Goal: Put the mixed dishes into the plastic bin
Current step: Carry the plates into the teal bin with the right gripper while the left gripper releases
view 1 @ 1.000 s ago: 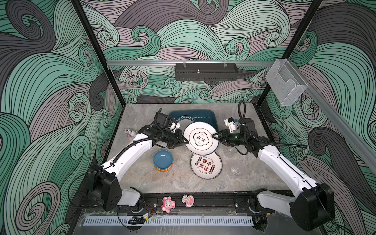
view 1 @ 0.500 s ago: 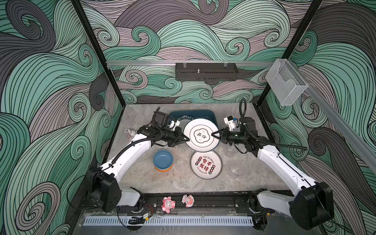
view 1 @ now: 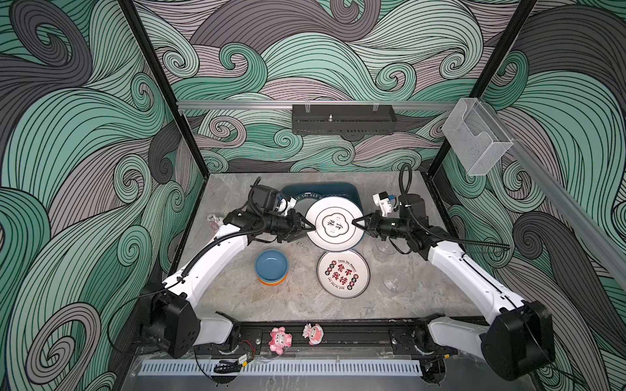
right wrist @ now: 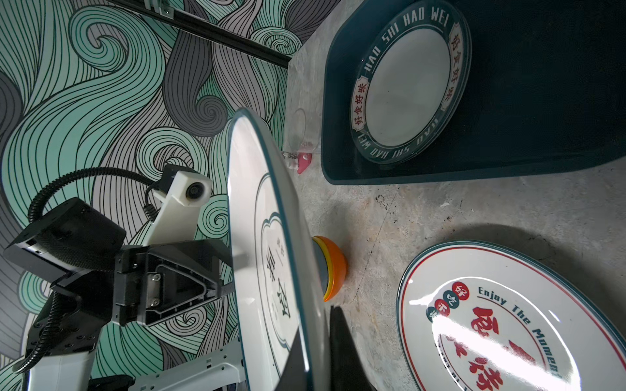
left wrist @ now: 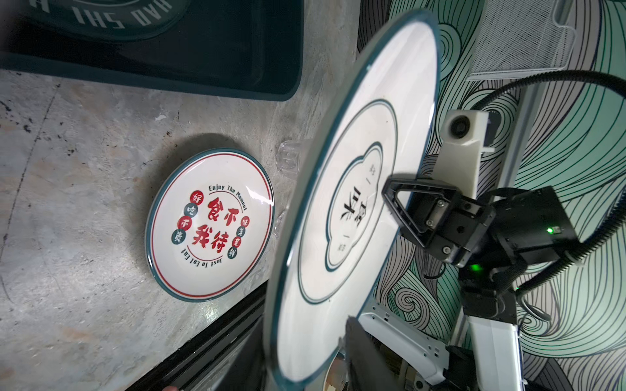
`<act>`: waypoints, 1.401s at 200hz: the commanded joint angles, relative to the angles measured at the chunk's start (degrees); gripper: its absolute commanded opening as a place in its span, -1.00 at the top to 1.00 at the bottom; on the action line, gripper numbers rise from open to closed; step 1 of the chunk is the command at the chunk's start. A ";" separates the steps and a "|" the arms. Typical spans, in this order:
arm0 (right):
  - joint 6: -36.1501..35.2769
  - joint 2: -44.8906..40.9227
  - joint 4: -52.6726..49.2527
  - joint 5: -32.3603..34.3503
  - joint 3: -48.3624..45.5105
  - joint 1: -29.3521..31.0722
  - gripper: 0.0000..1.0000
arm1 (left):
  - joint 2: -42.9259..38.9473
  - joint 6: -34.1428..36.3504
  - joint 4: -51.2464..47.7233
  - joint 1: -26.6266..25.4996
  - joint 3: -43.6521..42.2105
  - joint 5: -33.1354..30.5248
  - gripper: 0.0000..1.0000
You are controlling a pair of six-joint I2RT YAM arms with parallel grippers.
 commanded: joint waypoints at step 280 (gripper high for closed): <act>-0.54 40.33 -4.22 14.26 34.10 1.58 1.00 | -15.08 8.21 -8.08 8.72 -9.79 -12.69 -0.44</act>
